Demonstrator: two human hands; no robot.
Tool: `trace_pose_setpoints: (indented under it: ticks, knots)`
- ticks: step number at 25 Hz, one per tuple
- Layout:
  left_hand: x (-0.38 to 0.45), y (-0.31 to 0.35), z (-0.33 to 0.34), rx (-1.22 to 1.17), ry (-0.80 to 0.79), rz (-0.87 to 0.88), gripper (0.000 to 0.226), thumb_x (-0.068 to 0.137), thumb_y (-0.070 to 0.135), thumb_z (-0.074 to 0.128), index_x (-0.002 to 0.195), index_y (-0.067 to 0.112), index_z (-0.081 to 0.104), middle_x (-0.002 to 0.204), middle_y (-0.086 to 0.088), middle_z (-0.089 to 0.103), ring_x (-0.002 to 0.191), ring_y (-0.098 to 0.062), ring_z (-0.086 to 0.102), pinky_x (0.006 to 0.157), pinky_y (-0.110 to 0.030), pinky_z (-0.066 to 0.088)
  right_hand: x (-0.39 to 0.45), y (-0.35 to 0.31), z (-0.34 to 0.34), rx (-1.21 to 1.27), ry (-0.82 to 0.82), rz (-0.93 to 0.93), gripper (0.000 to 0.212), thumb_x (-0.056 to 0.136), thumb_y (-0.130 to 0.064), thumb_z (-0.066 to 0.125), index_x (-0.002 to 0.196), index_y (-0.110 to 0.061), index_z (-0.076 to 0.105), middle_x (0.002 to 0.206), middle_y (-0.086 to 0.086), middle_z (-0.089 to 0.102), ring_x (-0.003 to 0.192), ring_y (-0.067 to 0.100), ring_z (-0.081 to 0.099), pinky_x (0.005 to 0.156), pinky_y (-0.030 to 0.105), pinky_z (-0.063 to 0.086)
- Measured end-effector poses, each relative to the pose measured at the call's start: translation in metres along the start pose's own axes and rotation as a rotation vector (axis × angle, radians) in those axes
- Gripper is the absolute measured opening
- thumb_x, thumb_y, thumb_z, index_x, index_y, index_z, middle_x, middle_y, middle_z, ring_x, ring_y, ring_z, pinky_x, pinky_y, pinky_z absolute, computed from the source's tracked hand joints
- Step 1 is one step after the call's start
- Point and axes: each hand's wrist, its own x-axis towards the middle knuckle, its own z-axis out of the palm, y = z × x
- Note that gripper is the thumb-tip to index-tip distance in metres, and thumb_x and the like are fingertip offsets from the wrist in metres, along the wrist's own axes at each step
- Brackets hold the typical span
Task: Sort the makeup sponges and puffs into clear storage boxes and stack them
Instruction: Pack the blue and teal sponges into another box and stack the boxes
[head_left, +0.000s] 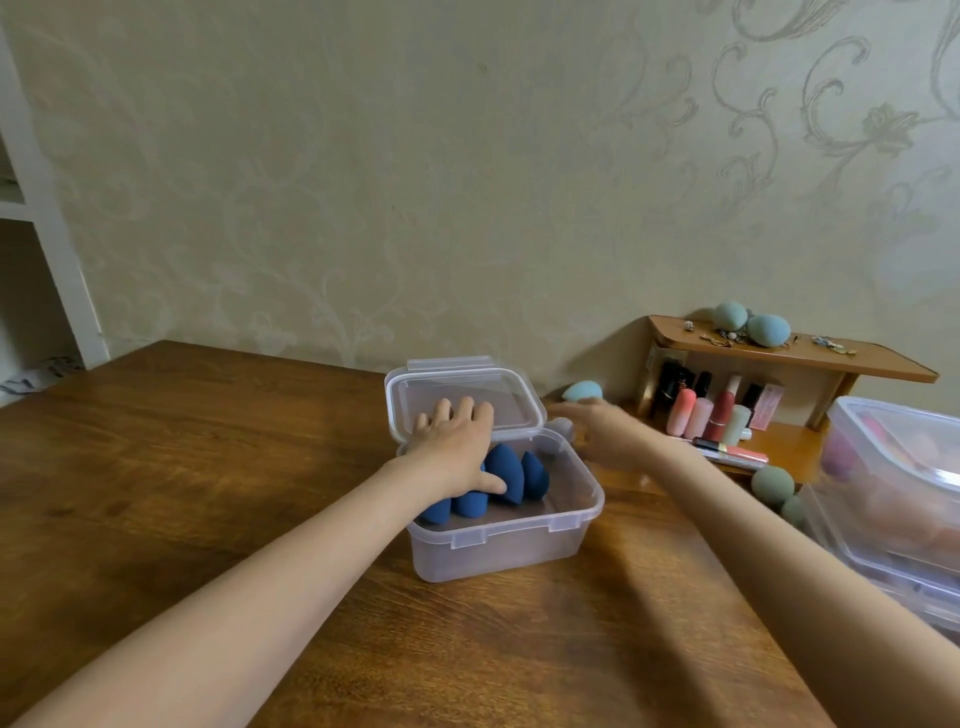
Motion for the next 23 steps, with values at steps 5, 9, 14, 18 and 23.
trace_pose_setpoints:
  ticks: [5,9,14,18,23]
  knots:
    - [0.001,-0.001,0.003,0.0,0.008,0.002,0.062,0.082,0.046,0.064,0.127,0.014,0.036,0.129,-0.008,0.04,0.119,-0.027,0.038,0.098,-0.04,0.035,0.004,-0.011,0.017,0.198,0.267,-0.033,0.043,0.086,-0.016,0.064,0.126,-0.016,0.048,0.123,0.007,0.054,0.106,0.02,0.058,0.088,0.029,0.049]
    - [0.002,0.0,0.0,-0.009,-0.003,-0.018,0.062,0.083,0.045,0.063,0.129,0.013,0.035,0.131,-0.009,0.04,0.121,-0.028,0.037,0.1,-0.041,0.035,-0.028,-0.011,-0.035,0.775,0.4,0.08,0.046,0.077,-0.025,0.073,0.114,-0.007,0.052,0.109,0.005,0.059,0.095,0.017,0.057,0.078,0.026,0.047]
    - [0.01,0.02,0.001,0.014,-0.028,-0.024,0.067,0.086,0.048,0.057,0.136,0.01,0.032,0.133,-0.012,0.036,0.124,-0.03,0.033,0.101,-0.04,0.031,-0.059,-0.039,-0.031,1.545,-0.231,0.083,0.043,0.076,-0.043,0.061,0.104,-0.01,0.056,0.089,0.008,0.063,0.087,0.016,0.059,0.098,0.035,0.044]
    - [0.009,0.022,-0.009,-0.032,-0.102,0.018,0.071,0.087,0.052,0.053,0.143,0.013,0.032,0.143,-0.012,0.03,0.133,-0.031,0.026,0.109,-0.041,0.027,-0.057,-0.047,-0.009,1.647,-0.224,0.207,0.089,0.068,-0.042,0.067,0.143,-0.01,0.032,0.138,0.022,0.045,0.127,0.028,0.046,0.11,0.037,0.032]
    - [-0.006,-0.013,-0.029,-0.101,-0.186,0.013,0.061,0.082,0.039,0.067,0.133,0.017,0.04,0.133,-0.007,0.039,0.128,-0.026,0.034,0.104,-0.039,0.038,-0.057,-0.049,-0.009,1.454,-0.273,0.103,0.05,0.068,-0.029,0.068,0.11,-0.009,0.052,0.117,0.01,0.059,0.107,0.02,0.056,0.11,0.035,0.032]
